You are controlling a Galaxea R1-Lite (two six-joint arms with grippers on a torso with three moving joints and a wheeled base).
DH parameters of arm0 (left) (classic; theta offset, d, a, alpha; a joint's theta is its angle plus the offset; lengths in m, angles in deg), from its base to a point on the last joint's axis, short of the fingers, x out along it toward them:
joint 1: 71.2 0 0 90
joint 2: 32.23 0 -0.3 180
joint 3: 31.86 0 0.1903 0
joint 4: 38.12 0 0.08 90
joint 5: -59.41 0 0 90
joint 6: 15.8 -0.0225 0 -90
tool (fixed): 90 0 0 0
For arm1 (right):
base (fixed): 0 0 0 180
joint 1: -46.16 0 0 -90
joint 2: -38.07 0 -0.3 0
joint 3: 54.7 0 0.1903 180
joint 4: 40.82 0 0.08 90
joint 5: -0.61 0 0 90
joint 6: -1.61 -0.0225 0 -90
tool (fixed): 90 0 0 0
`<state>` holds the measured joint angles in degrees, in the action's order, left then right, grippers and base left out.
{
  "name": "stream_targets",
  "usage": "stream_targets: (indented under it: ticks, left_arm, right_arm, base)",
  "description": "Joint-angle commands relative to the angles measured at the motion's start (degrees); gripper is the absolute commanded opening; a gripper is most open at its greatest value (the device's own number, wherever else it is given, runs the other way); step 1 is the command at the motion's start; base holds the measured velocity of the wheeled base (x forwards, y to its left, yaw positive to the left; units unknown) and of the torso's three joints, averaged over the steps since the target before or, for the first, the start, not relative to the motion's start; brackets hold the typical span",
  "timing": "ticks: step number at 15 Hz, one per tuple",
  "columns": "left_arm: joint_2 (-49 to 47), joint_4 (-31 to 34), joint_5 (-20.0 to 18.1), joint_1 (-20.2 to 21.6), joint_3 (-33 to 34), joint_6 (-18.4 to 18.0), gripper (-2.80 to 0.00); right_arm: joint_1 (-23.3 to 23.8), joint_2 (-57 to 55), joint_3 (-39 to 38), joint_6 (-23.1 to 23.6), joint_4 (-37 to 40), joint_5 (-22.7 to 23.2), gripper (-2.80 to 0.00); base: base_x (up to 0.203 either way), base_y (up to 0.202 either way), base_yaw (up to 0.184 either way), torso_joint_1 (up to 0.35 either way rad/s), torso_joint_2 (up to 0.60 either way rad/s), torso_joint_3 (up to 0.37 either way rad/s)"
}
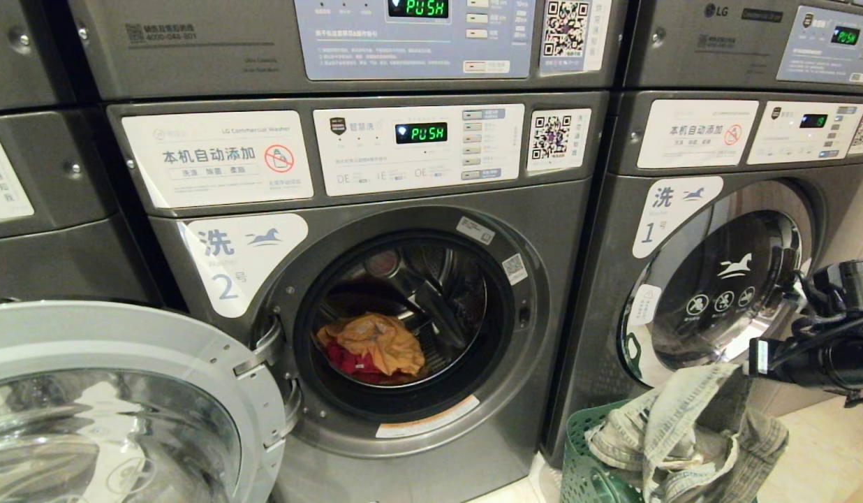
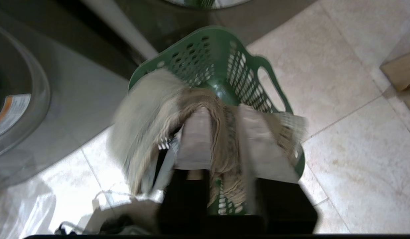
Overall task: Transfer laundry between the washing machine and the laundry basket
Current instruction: Pick a cloth and place it into the basket
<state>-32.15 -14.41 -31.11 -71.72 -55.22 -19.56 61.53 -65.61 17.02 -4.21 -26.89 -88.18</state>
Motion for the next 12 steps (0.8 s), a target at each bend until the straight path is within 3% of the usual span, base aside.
stream_targets:
  ticks: [1,5,10,11,12]
  left_arm:
    - [-0.07,0.01,0.0,0.0,0.0,-0.01,-2.8]
    - [-0.07,0.01,0.0,0.0,0.0,-0.01,-2.8]
    - [-0.07,0.01,0.0,0.0,0.0,-0.01,-2.8]
    - [-0.07,0.01,0.0,0.0,0.0,-0.01,-2.8]
    - [-0.07,0.01,0.0,0.0,0.0,-0.01,-2.8]
  right_arm:
    - [-0.1,-4.64,2.51,0.65,-1.13,-0.06,0.0]
    - [-0.08,-5.49,2.6,2.23,-0.78,-0.28,0.0]
    - [0.54,10.24,0.55,3.39,5.07,0.17,0.0]
    - [0.57,13.36,-0.25,4.06,6.88,0.68,-2.8]
    - [0.54,16.5,-1.77,4.7,8.43,1.99,-2.8]
  base:
    - [0.0,0.0,0.0,0.0,0.0,0.0]
    - [0.0,0.0,0.0,0.0,0.0,0.0]
    - [0.0,0.0,0.0,0.0,0.0,0.0]
    - [0.0,0.0,0.0,0.0,0.0,0.0]
    - [0.0,0.0,0.0,0.0,0.0,0.0]
